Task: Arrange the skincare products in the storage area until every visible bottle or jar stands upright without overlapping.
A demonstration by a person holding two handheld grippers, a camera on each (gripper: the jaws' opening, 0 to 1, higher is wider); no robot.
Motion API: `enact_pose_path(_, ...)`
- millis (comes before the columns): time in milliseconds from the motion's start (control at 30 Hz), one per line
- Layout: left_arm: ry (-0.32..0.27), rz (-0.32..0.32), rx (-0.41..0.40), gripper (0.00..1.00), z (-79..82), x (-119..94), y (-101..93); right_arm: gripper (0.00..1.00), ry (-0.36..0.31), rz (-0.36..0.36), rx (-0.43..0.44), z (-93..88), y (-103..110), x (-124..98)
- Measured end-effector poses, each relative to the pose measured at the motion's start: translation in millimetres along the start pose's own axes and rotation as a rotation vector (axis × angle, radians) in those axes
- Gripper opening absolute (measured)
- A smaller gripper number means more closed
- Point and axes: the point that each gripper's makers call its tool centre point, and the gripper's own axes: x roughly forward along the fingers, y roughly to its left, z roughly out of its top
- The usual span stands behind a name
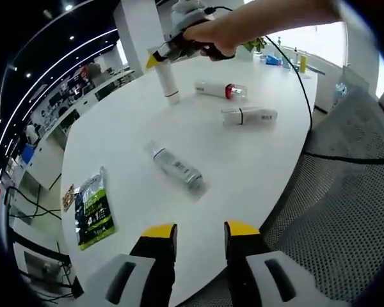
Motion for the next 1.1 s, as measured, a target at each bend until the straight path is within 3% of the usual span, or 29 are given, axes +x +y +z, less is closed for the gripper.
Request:
enact_pose_path(167,0.000,-0.003,0.010,0.29,0.1,0,-1.0,0.56,0.040,0.024,-0.006,-21.8,-7,-28)
enact_pose_path(333,-0.013,-0.001,0.011,0.29,2.5,-1,-0.9,0.56,0.065,-0.069,-0.137,-40.7,-46,-71)
enact_pose_path(467,-0.008,-0.010,0.021,0.29,1.9,0,-3.1,0.56,0.157,-0.128,-0.038,-82.8,-75,-96)
enact_pose_path(567,-0.011,-0.013,0.023,0.29,2.4,0,-3.7,0.57,0.236,-0.137,0.015,-110.5,-86,-106)
enact_pose_path(667,-0.003,-0.021,0.031,0.29,1.1,0,-5.9,0.52,0.317,-0.110,0.012,-131.6,-85,-111)
enact_pose_path(767,0.008,-0.031,0.040,0.29,-0.6,1,-7.8,0.29,0.324,-0.080,0.021,-139.3,-81,-113)
enact_pose_path(800,0.007,-0.032,0.043,0.29,-0.7,1,-8.7,0.27,0.362,-0.078,0.013,-149.1,-79,-115)
enact_pose_path(900,0.001,-0.036,0.048,0.29,0.6,0,-9.2,0.39,0.338,-0.106,0.030,-153.2,-77,-114)
enact_pose_path(1033,0.018,-0.049,0.049,0.29,-1.7,0,-13.7,0.39,0.349,-0.110,0.024,-161.7,-73,-113)
enact_pose_path(1100,0.016,-0.060,0.070,0.29,-0.6,1,-18.3,0.36,0.326,-0.139,-0.053,-156.9,-77,-114)
